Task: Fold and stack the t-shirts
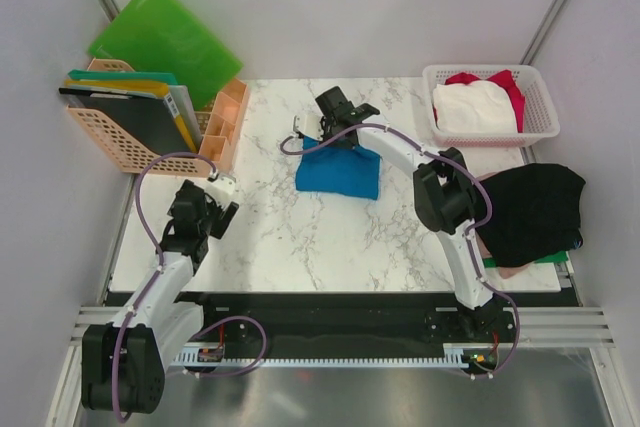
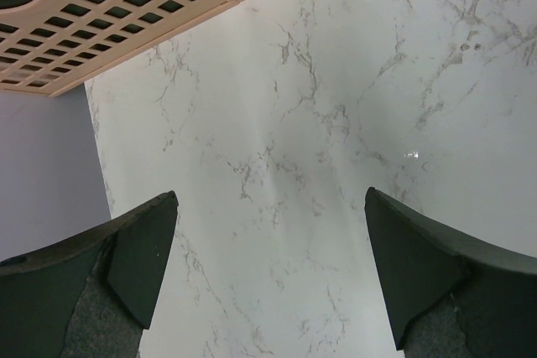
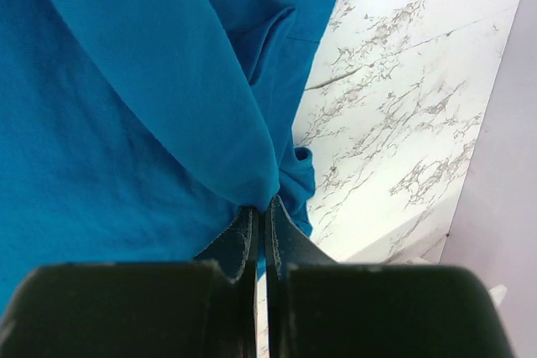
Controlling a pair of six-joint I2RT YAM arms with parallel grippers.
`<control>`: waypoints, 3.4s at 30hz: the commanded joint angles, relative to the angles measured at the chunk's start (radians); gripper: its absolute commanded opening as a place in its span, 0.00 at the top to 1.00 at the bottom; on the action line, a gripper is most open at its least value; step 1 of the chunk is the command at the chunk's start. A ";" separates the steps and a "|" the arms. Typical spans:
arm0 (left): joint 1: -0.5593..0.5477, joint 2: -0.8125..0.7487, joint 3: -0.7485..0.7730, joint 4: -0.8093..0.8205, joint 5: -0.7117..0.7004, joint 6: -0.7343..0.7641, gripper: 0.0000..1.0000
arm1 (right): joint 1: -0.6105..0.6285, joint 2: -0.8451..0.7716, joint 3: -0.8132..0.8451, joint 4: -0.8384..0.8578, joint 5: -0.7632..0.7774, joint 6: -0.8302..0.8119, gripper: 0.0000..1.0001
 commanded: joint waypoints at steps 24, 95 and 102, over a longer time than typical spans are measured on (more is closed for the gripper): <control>-0.003 0.006 0.025 -0.004 0.038 -0.039 0.00 | -0.025 -0.135 -0.111 0.266 0.176 0.143 0.02; -0.003 0.009 0.016 -0.013 0.048 -0.033 0.00 | 0.239 -0.460 -0.850 0.220 -0.376 0.766 0.02; -0.004 0.001 0.009 0.006 0.049 -0.036 0.00 | 0.265 -0.595 -0.676 0.019 -0.409 0.682 0.02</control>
